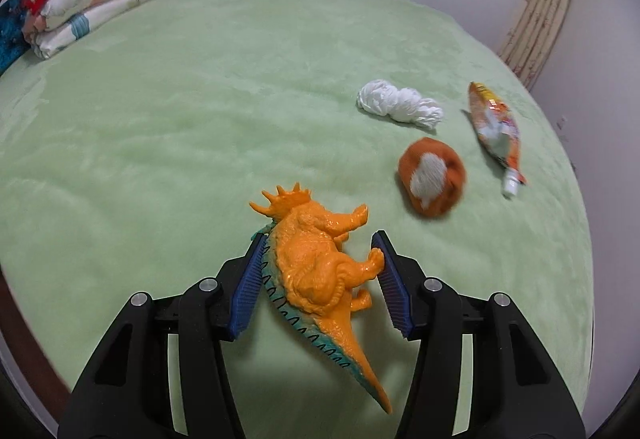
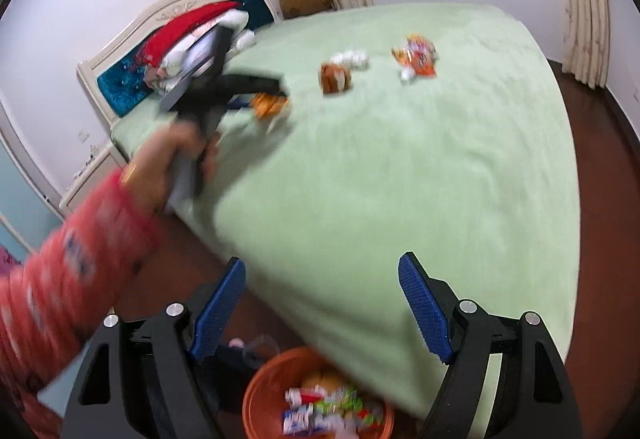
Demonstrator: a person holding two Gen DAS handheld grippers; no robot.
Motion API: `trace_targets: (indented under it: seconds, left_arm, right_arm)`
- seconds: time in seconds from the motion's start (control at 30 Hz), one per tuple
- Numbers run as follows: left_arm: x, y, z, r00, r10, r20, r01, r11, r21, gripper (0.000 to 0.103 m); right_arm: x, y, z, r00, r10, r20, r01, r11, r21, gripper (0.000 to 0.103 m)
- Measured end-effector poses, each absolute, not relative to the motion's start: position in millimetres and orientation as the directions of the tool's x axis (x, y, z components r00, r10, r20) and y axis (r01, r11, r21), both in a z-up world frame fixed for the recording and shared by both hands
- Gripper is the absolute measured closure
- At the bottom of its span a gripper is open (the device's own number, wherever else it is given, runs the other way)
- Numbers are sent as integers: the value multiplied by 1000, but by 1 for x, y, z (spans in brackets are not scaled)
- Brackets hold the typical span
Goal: Collect trash
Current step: 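Grasp the orange dinosaur with the left tool while the right tool grasps the brown plush, then carry dinosaur and plush over the orange bucket and open both tools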
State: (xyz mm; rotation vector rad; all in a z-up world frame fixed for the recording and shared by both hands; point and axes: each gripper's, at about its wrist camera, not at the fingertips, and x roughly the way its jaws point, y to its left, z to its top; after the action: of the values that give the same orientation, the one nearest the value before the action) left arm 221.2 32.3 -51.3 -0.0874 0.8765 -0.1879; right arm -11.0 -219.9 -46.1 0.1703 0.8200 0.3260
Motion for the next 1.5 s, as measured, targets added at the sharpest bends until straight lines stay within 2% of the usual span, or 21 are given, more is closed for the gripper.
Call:
trace_targets:
  seconds: [0.13,0.23,0.43,0.57,0.6,0.63,0.67,0.7,0.77,0.93,1.13,1.33,1.5]
  left_arm:
    - [184,49,-41,657,-192,-729,145,981,-128,51]
    - [158,63,-37,670,-185,-719,145,982,-117,51]
    - [120,85,-30,701,-173,-692,138,985,-106,51]
    - [106,92,-30,707,-173,-685,139,985,-105,51]
    - [104,92,-30,707,-175,-685,140,984,-106,51]
    - [102,93,-30,706,-180,-685,142,983,-113,51]
    - [102,94,-31,704,-185,-685,144,983,-118,51]
    - [100,94,-31,704,-185,-685,144,983,-117,51]
    - [98,93,-30,706,-186,-684,148,982,-114,51]
    - [88,87,-27,701,-213,-681,172,977,-129,51]
    - [59,67,-21,684,-249,-685,220,966,-132,51]
    - [15,41,-31,647,-273,-712,274,955,-117,51]
    - [-20,17,-52,580,-298,-758,323,938,-122,51]
  right_arm:
    - [61,-210,-33,622,411,-667,-251,911,327,26]
    - [118,-191,-29,616,399,-679,-248,917,313,26]
    - [240,-130,-37,614,239,-753,-178,970,163,26]
    - [286,-101,-52,598,121,-792,-111,992,67,26]
    - [293,-96,-54,597,93,-797,-98,994,43,28]
    - [301,-91,-59,587,50,-808,-78,997,5,36]
    - [305,-90,-64,570,45,-820,-75,997,2,64]
    - [309,-90,-67,547,31,-837,-63,998,-4,72]
    - [305,-96,-62,549,61,-834,-47,998,42,76]
    - [256,-113,-31,589,176,-789,-131,984,121,77]
    - [143,-152,0,608,305,-733,-244,950,193,77]
    - [26,-188,-13,593,347,-727,-289,934,210,77]
    - [-33,-203,-36,573,362,-735,-276,930,243,77]
